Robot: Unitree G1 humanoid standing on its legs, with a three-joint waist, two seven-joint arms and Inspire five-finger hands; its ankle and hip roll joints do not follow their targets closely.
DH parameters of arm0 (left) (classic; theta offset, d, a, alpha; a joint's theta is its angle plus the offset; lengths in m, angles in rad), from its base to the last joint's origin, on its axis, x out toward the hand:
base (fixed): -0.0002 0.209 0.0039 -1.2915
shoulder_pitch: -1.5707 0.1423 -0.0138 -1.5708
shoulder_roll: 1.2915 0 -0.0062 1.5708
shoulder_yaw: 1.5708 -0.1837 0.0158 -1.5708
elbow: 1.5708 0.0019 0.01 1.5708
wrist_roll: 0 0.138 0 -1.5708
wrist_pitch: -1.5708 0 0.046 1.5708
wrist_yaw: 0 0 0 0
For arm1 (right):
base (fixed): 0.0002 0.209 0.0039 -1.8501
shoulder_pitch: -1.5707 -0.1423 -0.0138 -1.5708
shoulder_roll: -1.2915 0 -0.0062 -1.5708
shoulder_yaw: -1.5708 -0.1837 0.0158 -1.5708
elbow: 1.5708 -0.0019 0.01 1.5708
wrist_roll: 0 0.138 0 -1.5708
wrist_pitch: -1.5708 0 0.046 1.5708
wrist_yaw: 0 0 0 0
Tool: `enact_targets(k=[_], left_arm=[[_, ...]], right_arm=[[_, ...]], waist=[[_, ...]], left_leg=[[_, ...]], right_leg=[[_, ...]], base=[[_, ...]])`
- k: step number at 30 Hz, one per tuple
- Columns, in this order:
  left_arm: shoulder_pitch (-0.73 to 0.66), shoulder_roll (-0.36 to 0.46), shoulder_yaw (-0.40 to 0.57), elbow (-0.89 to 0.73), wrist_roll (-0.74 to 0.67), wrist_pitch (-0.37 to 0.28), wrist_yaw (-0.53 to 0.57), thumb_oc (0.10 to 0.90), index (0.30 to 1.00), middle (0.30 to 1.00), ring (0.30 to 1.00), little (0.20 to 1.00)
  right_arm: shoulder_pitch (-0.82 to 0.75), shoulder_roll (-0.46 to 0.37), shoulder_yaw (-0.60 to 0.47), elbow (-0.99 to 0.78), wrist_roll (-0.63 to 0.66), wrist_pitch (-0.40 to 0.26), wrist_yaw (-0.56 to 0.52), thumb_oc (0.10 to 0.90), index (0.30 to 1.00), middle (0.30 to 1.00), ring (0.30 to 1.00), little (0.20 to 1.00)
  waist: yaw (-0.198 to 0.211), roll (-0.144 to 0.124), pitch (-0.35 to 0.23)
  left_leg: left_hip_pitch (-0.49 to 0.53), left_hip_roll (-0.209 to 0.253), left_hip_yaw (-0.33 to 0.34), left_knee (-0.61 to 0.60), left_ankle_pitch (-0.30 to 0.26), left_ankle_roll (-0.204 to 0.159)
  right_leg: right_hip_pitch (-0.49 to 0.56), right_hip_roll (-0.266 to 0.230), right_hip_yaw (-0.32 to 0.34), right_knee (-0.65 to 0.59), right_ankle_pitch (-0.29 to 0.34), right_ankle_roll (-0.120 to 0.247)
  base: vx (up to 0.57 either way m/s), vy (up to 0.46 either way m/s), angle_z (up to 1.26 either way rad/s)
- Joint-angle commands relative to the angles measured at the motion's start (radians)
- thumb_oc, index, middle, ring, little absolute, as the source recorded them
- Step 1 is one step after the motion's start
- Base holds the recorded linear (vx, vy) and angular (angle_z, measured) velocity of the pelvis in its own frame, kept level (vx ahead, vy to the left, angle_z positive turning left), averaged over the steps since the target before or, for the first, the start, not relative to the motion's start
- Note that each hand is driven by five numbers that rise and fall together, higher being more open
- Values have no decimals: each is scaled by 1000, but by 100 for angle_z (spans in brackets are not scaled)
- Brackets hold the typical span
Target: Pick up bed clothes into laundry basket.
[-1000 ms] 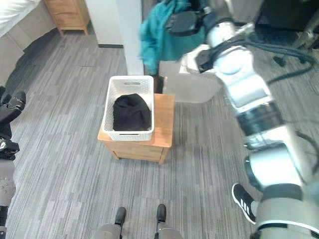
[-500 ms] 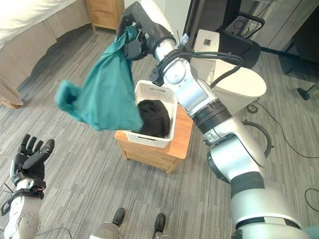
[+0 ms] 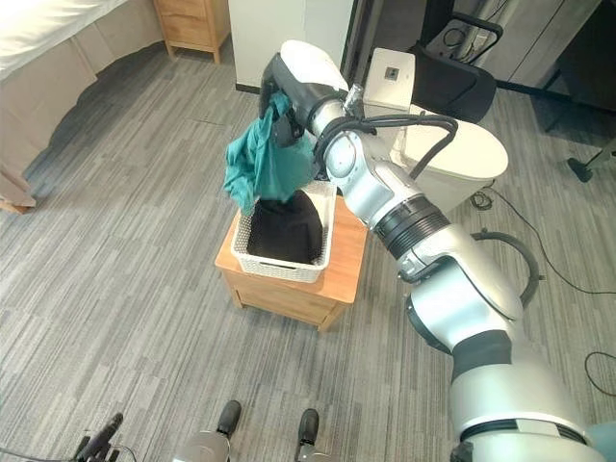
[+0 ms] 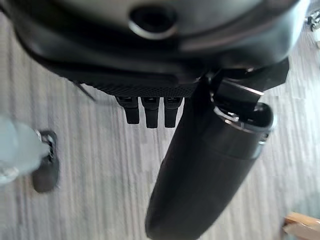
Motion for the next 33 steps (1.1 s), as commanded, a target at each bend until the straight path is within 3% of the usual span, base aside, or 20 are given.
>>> enact_targets(k=[1, 5, 11, 20, 25, 33], left_arm=[[-42, 106, -45, 42, 64, -30, -20, 800, 900, 900, 900, 900], [-49, 116, -60, 100, 124, -18, -22, 800, 900, 900, 900, 900], [-9, 115, 7, 232, 156, -14, 0, 800, 900, 900, 900, 900], [9, 108, -11, 243, 192, -7, -7, 800, 900, 900, 900, 900], [-26, 104, -64, 186, 192, -29, -3, 800, 900, 900, 900, 900], [-41, 108, -63, 212, 200, -29, 18, 800, 900, 900, 900, 900]], right_arm=[[-288, 6, 92, 118, -79, -37, -41, 400, 300, 300, 300, 300], [-300, -17, 111, 156, -67, -42, -46, 400, 300, 300, 300, 300], [-306, -18, 167, 233, -76, -40, -39, 400, 300, 300, 300, 300], [-344, -31, 212, 277, -91, -48, -40, 400, 300, 300, 300, 300], [-412, -61, 242, 263, -67, -49, -70, 400, 300, 300, 300, 300], [-497, -91, 262, 281, 28, -46, -124, 400, 300, 300, 300, 300]], waist=[[15, -19, -70], [29, -10, -60], [55, 4, -48], [61, 9, -36], [55, 0, -16], [51, -26, -11]], left_leg=[[-81, -68, -4, 0, -4, 43], [-111, -69, -12, 0, 10, 37], [-131, -74, -21, 0, 16, 35], [-149, -72, -23, 0, 21, 33], [-164, -71, -31, 0, 25, 29], [-170, -66, -39, 0, 23, 25]], right_leg=[[67, -18, 20, 12, -189, 55], [39, -17, 12, 12, -182, 54], [27, -16, 9, 11, -184, 56], [9, -15, 10, 11, -183, 57], [-7, -11, 3, 11, -180, 57], [-4, -7, -7, 11, -189, 55]], base=[[-60, 0, -15], [-34, -11, -4], [13, -11, 10], [-1, 0, -1], [0, 0, 0], [22, -17, 2]])
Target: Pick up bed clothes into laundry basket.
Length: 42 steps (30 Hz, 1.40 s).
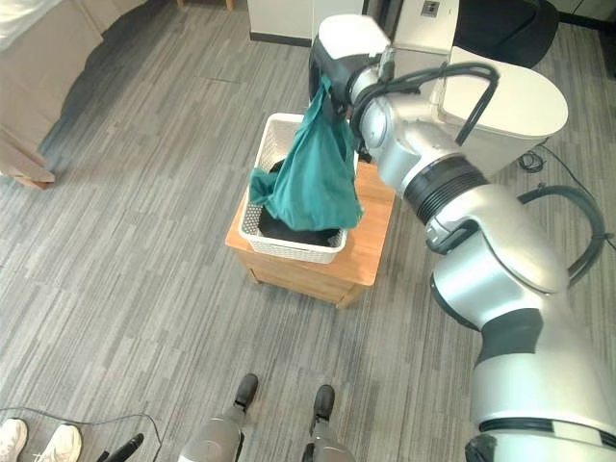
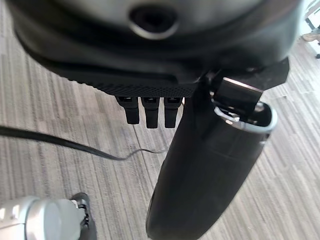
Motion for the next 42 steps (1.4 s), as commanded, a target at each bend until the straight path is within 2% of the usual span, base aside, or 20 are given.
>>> enact_targets(k=[1, 7, 17, 18, 19, 20, 26, 31, 34, 38, 40, 41, 42], left_arm=[[2, 110, -11, 62, 41, -45, 39, 800, 900, 900, 900, 900], [-3, 114, 1, 88, 42, -42, 53, 800, 900, 900, 900, 900], [-20, 107, -14, 76, 15, -59, 59, 800, 900, 900, 900, 900], [-21, 102, -20, 74, 13, -62, 59, 800, 900, 900, 900, 900], [-21, 102, -20, 74, 12, -62, 59, 800, 900, 900, 900, 900], [-24, 98, -22, 77, 8, -60, 55, 800, 900, 900, 900, 900], [-10, 83, -43, 58, 20, -62, 58, 800, 900, 900, 900, 900], [2, 77, -54, 35, 25, -64, 60, 800, 900, 900, 900, 900], [-3, 80, -66, 21, 34, -62, 58, 800, 900, 900, 900, 900], [-10, 82, -68, 4, 38, -59, 61, 800, 900, 900, 900, 900], [-19, 89, -67, 2, 49, -57, 64, 800, 900, 900, 900, 900], [-27, 91, -62, 5, 50, -54, 67, 800, 900, 900, 900, 900], [-27, 92, -62, 5, 50, -54, 67, 800, 900, 900, 900, 900]], right_arm=[[-301, 13, 57, 85, 43, -24, -119, 400, 300, 300, 300, 300], [-282, 21, 45, 77, 75, -26, -126, 400, 300, 300, 300, 300], [-230, 45, 51, 131, 42, -29, -111, 400, 300, 300, 300, 300], [-210, 53, 50, 164, 40, -24, -95, 800, 900, 900, 900, 900], [-210, 53, 50, 165, 40, -25, -95, 800, 900, 900, 900, 900], [-192, 65, 74, 191, 43, -22, -43, 800, 900, 900, 900, 900], [-212, 95, 88, 259, 45, -23, -54, 800, 900, 900, 900, 900], [-214, 91, 101, 240, 26, -28, -54, 800, 900, 900, 900, 900], [-217, 91, 108, 172, 6, -32, -55, 800, 900, 900, 900, 900], [-235, 78, 83, 21, 41, -43, -70, 800, 900, 900, 900, 900], [-241, 66, 44, -99, 100, -60, -89, 800, 900, 900, 900, 900], [-238, 57, 5, -177, 182, -75, -99, 800, 900, 900, 900, 900], [-237, 55, 3, -180, 183, -74, -99, 800, 900, 900, 900, 900]], waist=[[5, -67, -16], [5, -72, -11], [10, -47, 24], [9, -43, 33], [10, -43, 33], [12, -41, 35], [16, -36, 36], [13, -33, 39], [7, -32, 40], [-5, -30, 39], [-18, -33, 35], [-26, -39, 29], [-26, -39, 29]], left_leg=[[-31, -74, -22, -12, 13, 24], [-33, -74, -23, -12, 12, 24], [-68, -77, -25, -12, 24, 21], [-76, -76, -24, -12, 28, 20], [-76, -75, -23, -12, 28, 20], [-79, -76, -24, -12, 29, 18], [-81, -77, -27, -12, 30, 16], [-72, -78, -25, -12, 28, 16], [-69, -77, -26, -12, 28, 17], [-66, -78, -24, -12, 27, 17], [-60, -79, -16, -12, 24, 18], [-55, -78, -12, -12, 21, 18], [-54, -78, -12, -12, 21, 18]], right_leg=[[122, -20, 10, 5, -202, 57], [123, -19, 9, 5, -206, 55], [82, -21, 12, 5, -196, 56], [72, -20, 18, 5, -192, 54], [72, -20, 19, 5, -192, 54], [69, -18, 21, 5, -192, 53], [69, -16, 23, 5, -194, 54], [76, -15, 25, 5, -195, 53], [78, -15, 25, 5, -193, 52], [79, -17, 29, 5, -192, 53], [81, -18, 38, 5, -189, 55], [84, -19, 42, 5, -190, 55], [84, -19, 42, 5, -190, 55]], base=[[50, -21, 2], [12, -6, 1], [0, 0, 0], [0, 0, 0], [0, 0, 0], [0, 0, 0], [5, -4, -1], [0, 0, 0], [0, 0, 0], [-10, 11, -2], [-27, 34, 0], [0, 0, 0], [0, 0, 0]])
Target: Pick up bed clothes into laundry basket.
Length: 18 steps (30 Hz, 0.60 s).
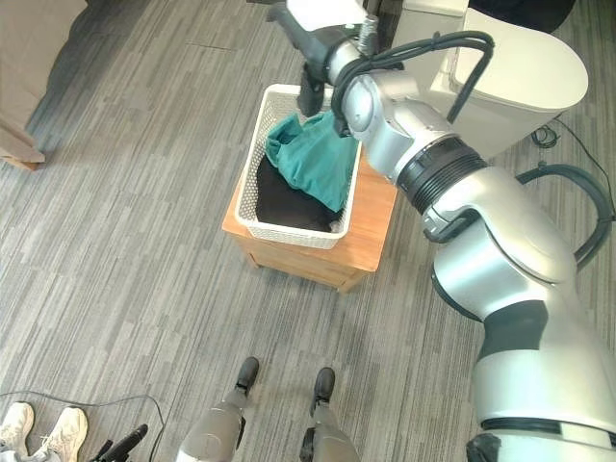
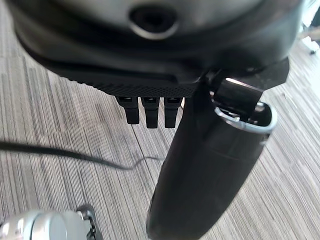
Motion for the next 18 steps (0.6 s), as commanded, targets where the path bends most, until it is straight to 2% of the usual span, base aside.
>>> enact_targets(k=[1, 2, 4, 6, 7, 8, 10, 11, 12, 14, 16, 17, 18], left_arm=[[-2, 97, -24, 29, 20, -26, 48, 800, 900, 900, 900, 900], [-2, 99, -24, 29, 20, -25, 48, 800, 900, 900, 900, 900], [-26, 89, -13, 33, 23, -13, 54, 800, 900, 900, 900, 900], [-28, 75, 4, 31, 24, -6, 61, 800, 900, 900, 900, 900], [-18, 35, 22, 22, 25, 3, 59, 800, 900, 900, 900, 900], [-16, 39, 19, 22, 24, 3, 59, 800, 900, 900, 900, 900], [-5, -4, 58, 12, 49, 15, 42, 800, 900, 900, 900, 900], [-3, -4, 84, 16, 93, 29, 28, 800, 900, 900, 900, 900], [0, -3, 81, 16, 94, 29, 28, 800, 900, 900, 900, 900], [6, 5, 74, 6, 135, 28, 10, 800, 900, 900, 900, 900], [-30, 45, 7, -47, 204, 6, -3, 800, 900, 900, 900, 900], [-30, 45, 6, -47, 204, 6, -3, 800, 900, 900, 900, 900], [-48, 73, -48, -150, 254, -22, -15, 800, 900, 900, 900, 900]], right_arm=[[-148, 43, -84, -73, 156, -70, -117, 800, 900, 900, 900, 900], [-145, 41, -87, -77, 155, -67, -117, 800, 900, 900, 900, 900], [-12, 17, -208, -238, 266, -113, -125, 800, 900, 900, 900, 900], [243, -77, -382, -468, 402, -151, -120, 800, 900, 900, 900, 900], [602, -77, -594, -628, 478, -195, -82, 800, 900, 900, 900, 900], [610, -77, -600, -633, 477, -193, -82, 800, 900, 900, 900, 900], [1141, 26, -857, -778, 524, -224, 9, 800, 900, 900, 900, 900], [1354, 61, -946, -808, 511, -217, 48, 800, 900, 900, 900, 900], [1363, 62, -951, -815, 510, -214, 49, 800, 900, 900, 900, 900], [1528, 101, -1006, -836, 481, -205, 82, 800, 900, 900, 900, 900], [1637, 146, -1044, -789, 475, -212, 88, 800, 900, 900, 900, 900], [1637, 146, -1044, -789, 475, -212, 88, 800, 900, 900, 900, 900], [1691, 178, -1070, -761, 478, -225, 71, 800, 900, 900, 900, 900]], waist=[[-16, -55, -37], [-15, -57, -37], [-36, -61, -51], [-60, -63, -57], [-81, -57, -54], [-78, -61, -60], [-113, -51, -74], [-126, -48, -89], [-124, -49, -91], [-143, -40, -97], [-192, -30, -99], [-192, -29, -101], [-199, -20, -120]], left_leg=[[-19, -72, -7, -18, 15, 21], [-19, -72, -7, -18, 15, 21], [1, -72, 5, -18, 4, 27], [23, -67, 23, -18, -8, 35], [46, -64, 37, -18, -14, 47], [48, -64, 38, -18, -23, 48], [78, -64, 57, -13, -44, 62], [92, -65, 62, -6, -51, 67], [93, -65, 61, -7, -51, 68], [109, -66, 48, -3, -49, 73], [84, -89, -41, 21, -30, 79], [82, -89, -41, 22, -30, 79], [51, -118, -131, 39, -5, 61]], right_leg=[[117, -16, 41, 5, -194, 62], [118, -16, 41, 5, -195, 62], [133, -19, 46, 7, -194, 63], [145, -22, 52, 9, -193, 67], [157, -25, 62, 13, -186, 69], [160, -26, 63, 10, -192, 69], [175, -33, 71, 12, -191, 78], [187, -40, 59, 27, -202, 83], [188, -40, 58, 29, -203, 84], [188, -44, 59, 110, -234, 82], [176, 30, 242, 200, -294, 73], [174, 30, 242, 200, -293, 73], [202, 79, 378, 220, -328, 59]], base=[[-6, 16, -7], [-4, 36, -12], [-13, 36, -11], [-28, 74, 4], [3, 72, 6], [3, 85, -2], [22, 113, -37], [9, 97, -52], [0, 62, -48], [-62, 19, -37], [-133, -12, 34], [-127, -43, 116], [-125, -70, 149]])
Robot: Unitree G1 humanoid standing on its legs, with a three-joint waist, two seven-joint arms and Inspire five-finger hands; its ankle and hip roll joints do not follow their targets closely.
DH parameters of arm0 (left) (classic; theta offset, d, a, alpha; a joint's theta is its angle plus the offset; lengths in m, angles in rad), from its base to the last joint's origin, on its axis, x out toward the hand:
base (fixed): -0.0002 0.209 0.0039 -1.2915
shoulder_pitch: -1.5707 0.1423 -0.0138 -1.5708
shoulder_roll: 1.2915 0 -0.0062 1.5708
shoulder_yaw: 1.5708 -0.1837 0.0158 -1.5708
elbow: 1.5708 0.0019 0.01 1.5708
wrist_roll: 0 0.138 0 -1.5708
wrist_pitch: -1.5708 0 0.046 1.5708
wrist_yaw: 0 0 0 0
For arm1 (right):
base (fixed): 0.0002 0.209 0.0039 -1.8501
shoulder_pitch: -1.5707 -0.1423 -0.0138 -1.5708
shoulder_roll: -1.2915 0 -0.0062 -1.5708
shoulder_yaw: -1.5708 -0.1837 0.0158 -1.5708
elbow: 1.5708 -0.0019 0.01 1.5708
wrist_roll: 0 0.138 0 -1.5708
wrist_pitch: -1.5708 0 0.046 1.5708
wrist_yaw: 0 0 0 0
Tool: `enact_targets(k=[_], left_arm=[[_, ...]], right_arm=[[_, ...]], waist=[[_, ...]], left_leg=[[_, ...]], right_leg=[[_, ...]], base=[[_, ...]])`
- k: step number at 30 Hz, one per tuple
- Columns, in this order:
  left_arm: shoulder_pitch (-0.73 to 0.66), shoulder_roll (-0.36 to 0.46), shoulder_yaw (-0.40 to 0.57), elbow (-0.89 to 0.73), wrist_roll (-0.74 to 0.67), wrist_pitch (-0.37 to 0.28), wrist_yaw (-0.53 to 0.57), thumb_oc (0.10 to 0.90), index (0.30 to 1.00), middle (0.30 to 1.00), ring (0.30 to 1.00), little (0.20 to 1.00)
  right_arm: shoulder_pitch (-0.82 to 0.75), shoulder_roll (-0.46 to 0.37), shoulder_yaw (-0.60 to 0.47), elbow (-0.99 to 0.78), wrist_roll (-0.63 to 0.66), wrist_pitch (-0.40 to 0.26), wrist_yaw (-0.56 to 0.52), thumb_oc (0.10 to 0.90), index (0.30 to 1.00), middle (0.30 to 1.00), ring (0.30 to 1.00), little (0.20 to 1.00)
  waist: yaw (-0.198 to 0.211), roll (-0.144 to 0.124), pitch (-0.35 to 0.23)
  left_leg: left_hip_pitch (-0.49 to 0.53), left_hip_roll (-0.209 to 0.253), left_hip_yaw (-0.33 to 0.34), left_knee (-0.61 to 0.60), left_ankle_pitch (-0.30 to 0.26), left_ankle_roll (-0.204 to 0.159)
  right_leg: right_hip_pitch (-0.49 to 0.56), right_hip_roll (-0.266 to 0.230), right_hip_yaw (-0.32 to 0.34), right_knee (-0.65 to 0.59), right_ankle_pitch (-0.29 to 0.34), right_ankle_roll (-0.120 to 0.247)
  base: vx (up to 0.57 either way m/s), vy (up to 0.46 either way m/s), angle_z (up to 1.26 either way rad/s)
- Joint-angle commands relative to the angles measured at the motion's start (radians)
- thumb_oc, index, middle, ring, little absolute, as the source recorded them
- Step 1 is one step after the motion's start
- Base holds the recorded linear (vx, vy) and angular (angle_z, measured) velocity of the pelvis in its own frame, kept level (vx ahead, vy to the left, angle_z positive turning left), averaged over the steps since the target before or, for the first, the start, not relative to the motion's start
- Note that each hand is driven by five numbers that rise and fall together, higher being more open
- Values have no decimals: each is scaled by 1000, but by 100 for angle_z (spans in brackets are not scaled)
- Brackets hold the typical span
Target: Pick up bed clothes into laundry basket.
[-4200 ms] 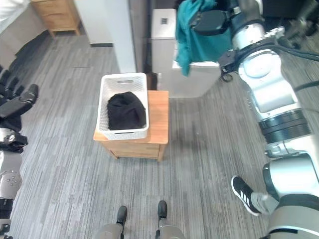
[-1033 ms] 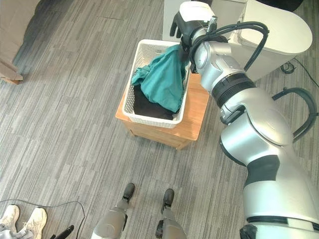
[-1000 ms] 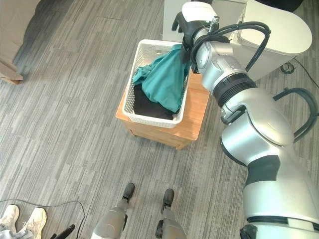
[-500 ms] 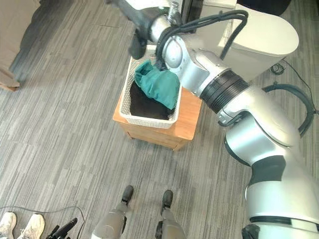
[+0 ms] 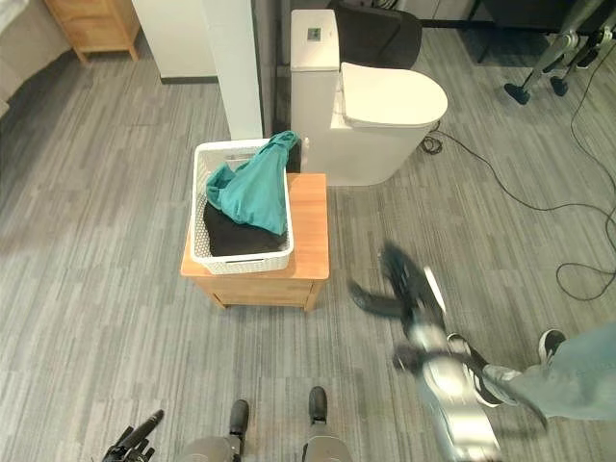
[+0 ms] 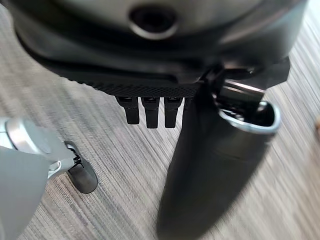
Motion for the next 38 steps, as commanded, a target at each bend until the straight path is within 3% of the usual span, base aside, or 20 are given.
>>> enact_targets(k=[1, 4, 5, 6, 7, 8, 9, 10, 11, 12, 14, 17, 18, 21, 24, 26, 27, 32, 35, 38], left_arm=[[-9, 136, -61, -123, 118, -98, -24, 800, 900, 900, 900, 900], [42, 108, -83, -353, 55, -125, -27, 800, 900, 900, 900, 900], [66, 87, -85, -424, 33, -121, -32, 800, 900, 900, 900, 900], [66, 86, -85, -425, 33, -121, -32, 800, 900, 900, 900, 900], [104, 80, -87, -490, 59, -106, -53, 800, 900, 900, 900, 900], [105, 80, -86, -491, 59, -105, -53, 800, 900, 900, 900, 900], [119, 79, -74, -508, 83, -108, -55, 800, 900, 900, 900, 900], [135, 80, -67, -535, 113, -108, -54, 800, 900, 900, 900, 900], [151, 87, -52, -560, 155, -104, -48, 800, 900, 900, 900, 900], [151, 87, -51, -561, 155, -104, -47, 800, 900, 900, 900, 900], [167, 90, -43, -598, 176, -91, -52, 800, 900, 900, 900, 900], [172, 95, -48, -625, 202, -86, -51, 800, 900, 900, 900, 900], [174, 92, -62, -659, 209, -80, -57, 800, 900, 900, 900, 900], [190, 82, -71, -697, 220, -74, -66, 800, 900, 900, 900, 900], [179, 112, -87, -728, 264, -76, -49, 800, 900, 900, 900, 900], [160, 149, -109, -701, 306, -81, -53, 800, 900, 900, 900, 900], [164, 152, -104, -705, 311, -84, -54, 800, 900, 900, 900, 900], [175, 129, -83, -705, 310, -92, -31, 800, 900, 900, 900, 900], [176, 70, -91, -687, 269, -93, 14, 800, 900, 900, 900, 900], [191, 49, -120, -673, 276, -75, 30, 800, 900, 900, 900, 900]], right_arm=[[-204, 32, 15, -99, -2, -164, 48, 800, 900, 900, 900, 900], [-199, 85, 5, -41, 83, -188, 19, 800, 900, 900, 900, 900], [-186, 99, -11, -21, 87, -189, 6, 800, 900, 900, 900, 900], [-187, 98, -11, -21, 87, -189, 6, 800, 900, 900, 900, 900], [-177, 93, -27, 2, 76, -175, 12, 800, 900, 900, 900, 900], [-177, 93, -27, 2, 76, -175, 12, 800, 900, 900, 900, 900], [-165, 95, -39, -1, 63, -171, 7, 800, 900, 900, 900, 900], [-145, 101, -51, -2, 50, -168, 4, 800, 900, 900, 900, 900], [-121, 115, -66, 15, 35, -161, -9, 800, 900, 900, 900, 900], [-122, 115, -65, 15, 35, -162, -9, 800, 900, 900, 900, 900], [-55, 146, -103, 29, 39, -155, -23, 800, 900, 900, 900, 900], [-30, 160, -133, 36, 43, -154, -31, 800, 900, 900, 900, 900], [-30, 178, -147, 52, 66, -155, -44, 800, 900, 900, 900, 900], [-44, 190, -131, 74, 65, -146, -40, 800, 900, 900, 900, 900], [-69, 205, -115, 97, 68, -147, -44, 800, 900, 900, 900, 900], [-80, 210, -97, 135, 66, -148, -45, 800, 900, 900, 900, 900], [-79, 207, -88, 139, 58, -141, -41, 800, 900, 900, 900, 900], [-82, 208, -63, 178, 50, -131, -39, 800, 900, 900, 900, 900], [-91, 216, -48, 207, 77, -132, -55, 800, 900, 900, 900, 900], [-78, 226, -36, 218, 98, -130, -71, 800, 900, 900, 900, 900]], waist=[[68, -33, -93], [113, -16, -89], [125, -14, -71], [125, -11, -72], [126, -31, -54], [126, -30, -55], [120, -44, -52], [112, -59, -52], [94, -72, -60], [92, -72, -61], [44, -62, -83], [21, -47, -91], [18, -25, -95], [23, -11, -93], [31, -6, -67], [-11, -9, -52], [-11, -11, -54], [26, -31, -66], [34, -44, -89], [32, -51, -102]], left_leg=[[-93, -78, -134, 3, 54, -2], [-163, -112, -223, -23, 147, -26], [-195, -126, -218, -22, 151, -43], [-198, -123, -220, -24, 154, -45], [-183, -113, -127, 73, 71, -21], [-187, -113, -127, 77, 71, -21], [-174, -91, -59, 124, 31, -12], [-155, -66, 12, 164, -16, -5], [-100, 3, 129, 204, -70, -12], [-103, 3, 127, 204, -67, -12], [12, 143, 298, 156, -84, -48], [31, 174, 344, 129, -81, -71], [28, 156, 323, 84, -56, -75], [23, 109, 293, 36, -61, -56], [7, 64, 267, 37, -66, -15], [10, 34, 208, 26, -65, 3], [9, 25, 202, 24, -63, 9], [13, -5, 198, 12, -60, 30], [20, -17, 193, -26, -39, 30], [35, -16, 194, -39, -43, 32]], right_leg=[[50, 120, 228, 138, -231, -29], [67, 112, 155, 65, -214, -61], [61, 114, 105, 64, -211, -70], [58, 117, 105, 62, -206, -69], [36, 87, 49, 72, -191, -55], [34, 88, 49, 70, -188, -55], [26, 61, 7, 61, -174, -47], [20, 30, -49, 47, -159, -38], [16, -14, -146, 29, -143, -26], [14, -14, -148, 27, -140, -26], [19, -65, -305, 32, -141, -17], [23, -99, -391, 40, -133, -12], [30, -111, -433, 32, -109, 0], [19, -133, -431, 43, -92, 14], [-23, -175, -399, 177, -106, 25], [-66, -87, -185, 207, -129, 40], [-75, -61, -117, 196, -124, 40], [-57, -66, -152, 130, -103, 30], [-32, -46, -109, 69, -93, 24], [-17, -48, -114, 50, -89, 22]], base=[[-205, -104, 187], [-326, -171, 211], [-335, -135, 182], [-495, 10, 200], [-321, 60, 157], [-449, 80, 144], [-283, 22, 106], [-494, 74, 130], [-361, 51, 134], [-339, 110, 189], [-282, 212, 211], [-158, 173, 206], [-137, 216, 167], [-92, 279, 109], [-95, 271, 25], [-72, 210, 80], [-5, 199, 117], [-14, 50, 13], [29, -13, -1], [64, -27, -11]])
